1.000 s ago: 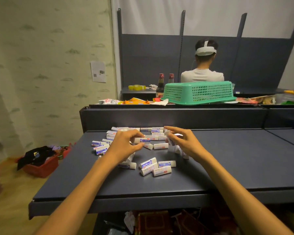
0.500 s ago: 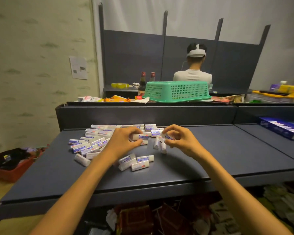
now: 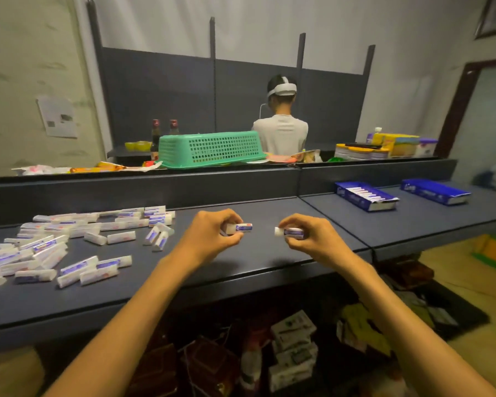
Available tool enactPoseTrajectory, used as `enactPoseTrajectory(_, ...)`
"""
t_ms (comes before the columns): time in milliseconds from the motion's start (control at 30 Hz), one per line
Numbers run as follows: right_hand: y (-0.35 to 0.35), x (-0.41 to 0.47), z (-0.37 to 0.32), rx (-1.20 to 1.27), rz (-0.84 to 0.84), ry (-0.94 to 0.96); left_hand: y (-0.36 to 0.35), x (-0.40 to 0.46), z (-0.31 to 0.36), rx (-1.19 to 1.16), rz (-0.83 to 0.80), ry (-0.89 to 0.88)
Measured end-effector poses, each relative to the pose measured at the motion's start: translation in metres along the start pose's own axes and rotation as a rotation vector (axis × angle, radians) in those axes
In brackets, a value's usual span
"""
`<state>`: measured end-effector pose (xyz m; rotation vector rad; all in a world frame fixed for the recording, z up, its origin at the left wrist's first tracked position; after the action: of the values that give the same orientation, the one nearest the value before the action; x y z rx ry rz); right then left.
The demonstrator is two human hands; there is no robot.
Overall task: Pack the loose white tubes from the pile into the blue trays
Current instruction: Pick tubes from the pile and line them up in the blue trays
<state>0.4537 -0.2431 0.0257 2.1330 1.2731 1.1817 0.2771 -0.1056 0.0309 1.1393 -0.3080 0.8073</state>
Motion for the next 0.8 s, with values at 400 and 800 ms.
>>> enactPoseTrajectory(400,0.152,-0.071,0.131,-0.222,0.081,-0.097,-0.137,0.083,0.131,0.088,-0.014,-0.189)
enactPoseTrajectory(800,0.224,-0.001,0.272,-0.277,0.072,-0.102,-0.251,0.207,0.127,0.067,0.010,-0.093)
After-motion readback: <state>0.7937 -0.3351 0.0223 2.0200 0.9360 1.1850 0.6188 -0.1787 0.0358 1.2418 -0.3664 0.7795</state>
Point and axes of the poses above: each hand's wrist, its own x-axis towards the middle knuckle, its own y-axis out of the back of the hand, z = x × y, the point moved 6 cm from there along x, towards the middle knuckle
